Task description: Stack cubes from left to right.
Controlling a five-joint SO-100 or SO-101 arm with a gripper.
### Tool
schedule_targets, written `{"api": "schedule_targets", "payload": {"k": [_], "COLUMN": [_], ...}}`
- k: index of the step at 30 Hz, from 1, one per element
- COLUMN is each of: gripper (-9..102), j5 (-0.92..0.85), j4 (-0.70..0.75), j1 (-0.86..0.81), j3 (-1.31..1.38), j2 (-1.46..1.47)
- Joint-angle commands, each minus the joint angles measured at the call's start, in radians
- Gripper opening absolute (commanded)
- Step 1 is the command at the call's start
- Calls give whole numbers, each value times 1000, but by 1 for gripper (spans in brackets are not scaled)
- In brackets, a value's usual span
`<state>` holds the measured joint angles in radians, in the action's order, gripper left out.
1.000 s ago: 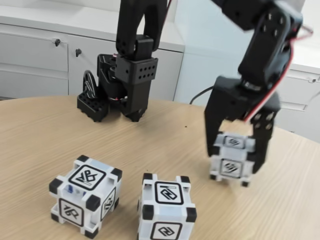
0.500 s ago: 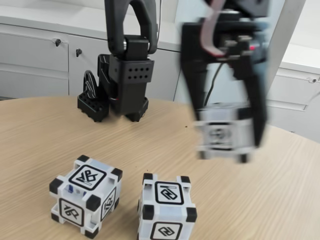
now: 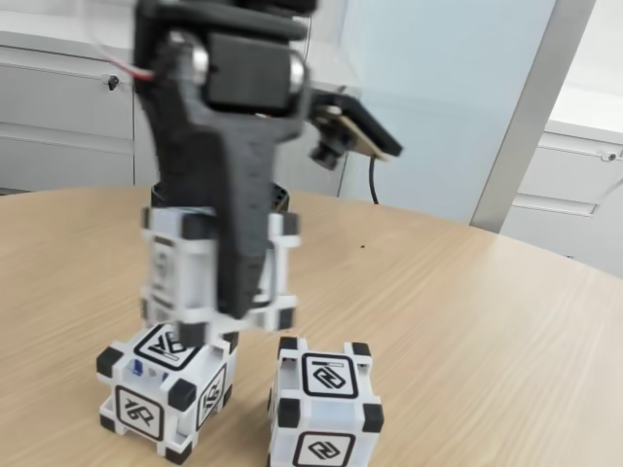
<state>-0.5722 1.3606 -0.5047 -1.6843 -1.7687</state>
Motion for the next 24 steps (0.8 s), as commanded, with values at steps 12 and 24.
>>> {"api": "schedule_targets", "payload": {"k": [12, 24], "gripper": [19, 18], "j5": [23, 21], "j4": [8, 8], "j1": [-17, -107], "j3": [-101, -147], "j2": [-29, -49]}}
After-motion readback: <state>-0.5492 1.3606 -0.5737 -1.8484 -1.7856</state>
